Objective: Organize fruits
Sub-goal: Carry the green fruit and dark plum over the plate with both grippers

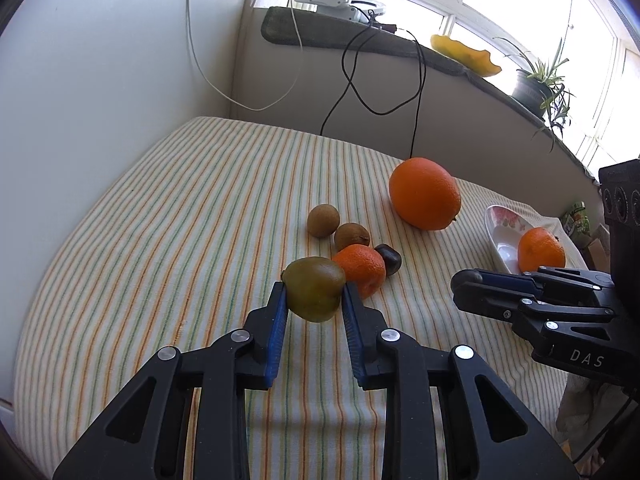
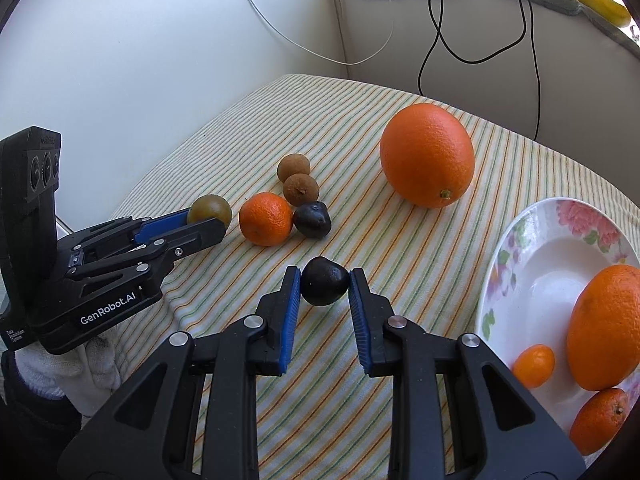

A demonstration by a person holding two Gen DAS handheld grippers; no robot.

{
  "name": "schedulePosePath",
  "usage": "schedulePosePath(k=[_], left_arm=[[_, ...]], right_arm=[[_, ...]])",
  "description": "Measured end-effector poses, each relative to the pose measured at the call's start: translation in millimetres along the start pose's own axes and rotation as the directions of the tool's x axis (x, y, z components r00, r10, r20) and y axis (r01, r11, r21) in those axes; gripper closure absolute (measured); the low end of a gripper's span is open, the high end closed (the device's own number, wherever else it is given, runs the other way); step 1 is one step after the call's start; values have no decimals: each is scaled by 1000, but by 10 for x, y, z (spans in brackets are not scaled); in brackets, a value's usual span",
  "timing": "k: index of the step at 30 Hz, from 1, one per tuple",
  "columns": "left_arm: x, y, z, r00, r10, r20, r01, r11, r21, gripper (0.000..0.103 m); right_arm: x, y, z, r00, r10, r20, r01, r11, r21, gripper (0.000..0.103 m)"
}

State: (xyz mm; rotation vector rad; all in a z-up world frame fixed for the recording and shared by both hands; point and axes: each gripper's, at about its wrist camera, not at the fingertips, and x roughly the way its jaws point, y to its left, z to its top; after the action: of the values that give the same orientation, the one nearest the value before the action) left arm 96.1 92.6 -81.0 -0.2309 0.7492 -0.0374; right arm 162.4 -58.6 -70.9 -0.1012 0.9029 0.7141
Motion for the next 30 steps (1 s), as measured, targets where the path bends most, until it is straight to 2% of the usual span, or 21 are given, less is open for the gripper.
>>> schedulePosePath(k=[13, 30], left_arm=[[-123, -467, 63, 996, -86, 24, 85, 995, 49, 77], [55, -1164, 73, 980, -197, -13, 197, 974, 114, 77]], right_arm=[[-555, -286, -98, 996, -24, 81, 21, 999, 33, 77], [-786, -820, -89, 988, -106, 113, 96, 991, 94, 77]])
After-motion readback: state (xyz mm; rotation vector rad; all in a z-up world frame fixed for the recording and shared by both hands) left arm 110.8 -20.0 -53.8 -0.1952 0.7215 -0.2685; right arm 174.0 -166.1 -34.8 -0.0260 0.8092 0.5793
